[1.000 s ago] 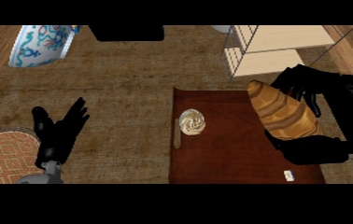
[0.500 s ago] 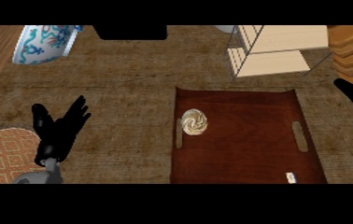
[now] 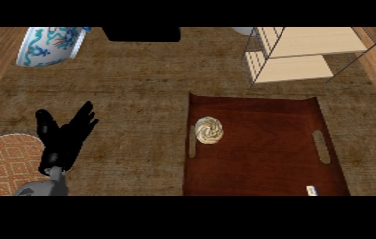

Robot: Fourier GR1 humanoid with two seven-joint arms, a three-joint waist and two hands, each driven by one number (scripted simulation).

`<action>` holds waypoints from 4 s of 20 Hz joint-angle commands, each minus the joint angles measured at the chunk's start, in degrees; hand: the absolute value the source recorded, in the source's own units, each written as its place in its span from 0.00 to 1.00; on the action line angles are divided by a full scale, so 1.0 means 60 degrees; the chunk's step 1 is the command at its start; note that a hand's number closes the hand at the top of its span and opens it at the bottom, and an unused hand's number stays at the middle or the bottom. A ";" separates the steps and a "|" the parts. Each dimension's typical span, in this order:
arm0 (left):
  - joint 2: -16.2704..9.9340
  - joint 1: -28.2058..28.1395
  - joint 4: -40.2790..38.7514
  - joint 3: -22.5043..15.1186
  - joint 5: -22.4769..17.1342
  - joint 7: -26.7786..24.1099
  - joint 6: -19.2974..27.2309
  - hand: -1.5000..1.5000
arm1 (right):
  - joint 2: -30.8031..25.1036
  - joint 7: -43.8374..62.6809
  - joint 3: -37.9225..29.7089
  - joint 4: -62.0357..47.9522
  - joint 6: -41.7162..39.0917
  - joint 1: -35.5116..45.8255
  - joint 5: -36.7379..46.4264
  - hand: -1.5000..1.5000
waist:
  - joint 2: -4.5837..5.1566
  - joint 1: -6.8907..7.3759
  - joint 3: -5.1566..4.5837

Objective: Pick the croissant from the tray and place it in the tiered shelf

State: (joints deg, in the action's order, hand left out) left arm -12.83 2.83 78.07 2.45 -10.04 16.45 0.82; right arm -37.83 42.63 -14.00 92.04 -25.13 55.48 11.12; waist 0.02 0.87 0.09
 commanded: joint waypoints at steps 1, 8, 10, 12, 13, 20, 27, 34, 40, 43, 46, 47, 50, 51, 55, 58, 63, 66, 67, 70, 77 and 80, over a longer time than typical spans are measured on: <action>0.0086 0.0017 -0.0341 0.0059 0.0137 -0.0256 0.0013 0.50 | -0.0236 -0.0946 0.0180 -0.2034 0.0003 0.0973 0.0380 1.00 | 0.0038 0.0030 -0.0023; 0.0123 -0.0043 0.0007 -0.0038 0.0246 -0.0015 0.0002 0.50 | -0.0589 -0.3060 0.0582 -0.4468 -0.0237 0.1578 0.1084 1.00 | 0.0059 0.0105 -0.0018; 0.0166 0.0054 -0.0122 0.0017 0.0163 0.0062 -0.0041 0.50 | -0.0691 -0.4117 0.0714 -0.4980 -0.0029 0.1334 0.1498 1.00 | 0.0066 0.0090 -0.0015; 0.0248 0.0345 -0.0341 0.0018 0.0134 0.0072 -0.0097 0.50 | -0.0360 -0.3950 0.1078 -0.5651 0.0275 0.1952 0.1929 1.00 | 0.0065 0.0088 -0.0020; -0.0377 0.0287 -0.0787 0.0491 -0.0075 -0.0354 -0.0693 0.50 | -0.0152 -0.4010 0.1133 -0.5641 0.0487 0.2044 0.2003 1.00 | 0.0061 0.0070 -0.0023; 0.0037 0.0259 0.0033 0.0227 0.0034 0.0392 -0.0277 0.50 | 0.0062 -0.5994 0.1076 -0.7568 0.1692 0.1798 0.2788 1.00 | 0.0062 0.0088 -0.0014; 0.0335 -0.0304 0.0511 -0.0119 0.0443 0.0139 -0.0076 0.50 | 0.0300 -0.7074 0.1095 -0.9264 0.2482 0.2636 0.3368 1.00 | 0.0066 0.0161 -0.0012; 0.0570 -0.0389 -0.0371 0.0093 0.0303 -0.0461 -0.0270 0.50 | 0.0007 -0.7723 0.0935 -1.0072 0.2073 0.3279 0.3440 1.00 | 0.0049 0.0067 -0.0018; 0.0583 0.0199 -0.0582 0.0008 0.0645 -0.0382 -0.0087 0.50 | -0.0025 -0.8064 0.1280 -1.0763 0.2298 0.3588 0.4121 1.00 | 0.0080 0.0072 -0.0019; 0.0459 -0.0205 0.0145 0.0066 0.0427 0.0039 -0.0161 0.50 | 0.0254 -0.6909 0.0024 -1.0919 0.2804 0.3743 0.3010 0.00 | 0.0046 0.0095 -0.0015; 0.0521 -0.0133 0.0248 0.0134 0.0380 0.0263 -0.0020 0.50 | 0.0118 -0.6947 -0.0538 -1.0943 0.2795 0.3659 0.2465 0.00 | 0.0022 0.0013 -0.0012; 0.0248 0.0028 -0.0172 0.0286 0.0315 0.0019 -0.0370 0.50 | -0.0080 -0.6994 -0.0685 -1.1104 0.2743 0.3713 0.2378 0.00 | 0.0051 0.0016 -0.0015; 0.0357 -0.0036 0.0222 0.0208 0.0229 0.0343 -0.0306 0.50 | -0.0015 -0.6547 -0.1357 -1.1357 0.2665 0.4358 0.1703 0.00 | 0.0061 0.0117 -0.0014; 0.0201 0.0019 -0.0101 0.0297 0.0468 0.0102 -0.0223 0.50 | 0.0168 -0.6736 -0.1505 -1.1293 0.2946 0.4022 0.1544 0.00 | 0.0057 0.0040 -0.0015; 0.0610 -0.0148 0.0042 0.0019 0.0529 0.0044 -0.0113 0.50 | -0.0348 -0.6248 -0.2259 -1.1623 0.2488 0.4528 0.0792 0.00 | 0.0061 0.0079 -0.0014; 0.0427 0.0824 -0.0475 0.0279 0.0413 0.0416 -0.0115 0.50 | -0.0462 -0.6098 -0.2685 -1.1847 0.3363 0.4730 0.0570 0.00 | 0.0146 0.0088 -0.0016; 0.0362 -0.0071 -0.0036 0.0249 0.0496 0.0050 -0.0238 0.50 | -0.1160 -0.6187 -0.2641 -1.1618 0.4491 0.4334 0.0871 0.00 | 0.0080 0.0092 -0.0017; 0.0488 0.0372 -0.0119 0.0194 0.0522 0.0254 -0.0108 0.50 | -0.2008 -0.6227 -0.3009 -1.2031 0.4598 0.4237 0.0742 0.00 | 0.0144 0.0130 -0.0008; 0.0468 0.0077 0.0063 0.0240 0.0419 0.0086 -0.0229 0.50 | -0.2157 -0.6118 -0.3131 -1.2095 0.4944 0.4111 0.0720 0.00 | 0.0131 0.0161 -0.0007; 0.0527 0.0392 0.0112 0.0052 0.0622 0.0437 -0.0052 0.50 | -0.2883 -0.5894 -0.3623 -1.2459 0.4895 0.4252 0.0370 0.00 | 0.0184 0.0233 0.0002; 0.0505 0.0061 -0.0078 0.0224 0.0596 0.0064 -0.0126 0.50 | -0.4049 -0.6659 -0.4221 -1.3010 0.3190 0.3028 -0.0263 0.00 | 0.0164 0.0185 0.0010; 0.0336 0.0403 -0.0412 0.0452 0.0377 -0.0064 -0.0392 0.50 | -0.4756 -0.6450 -0.4320 -1.3202 0.2433 0.3042 -0.0347 0.00 | 0.0234 0.0225 0.0014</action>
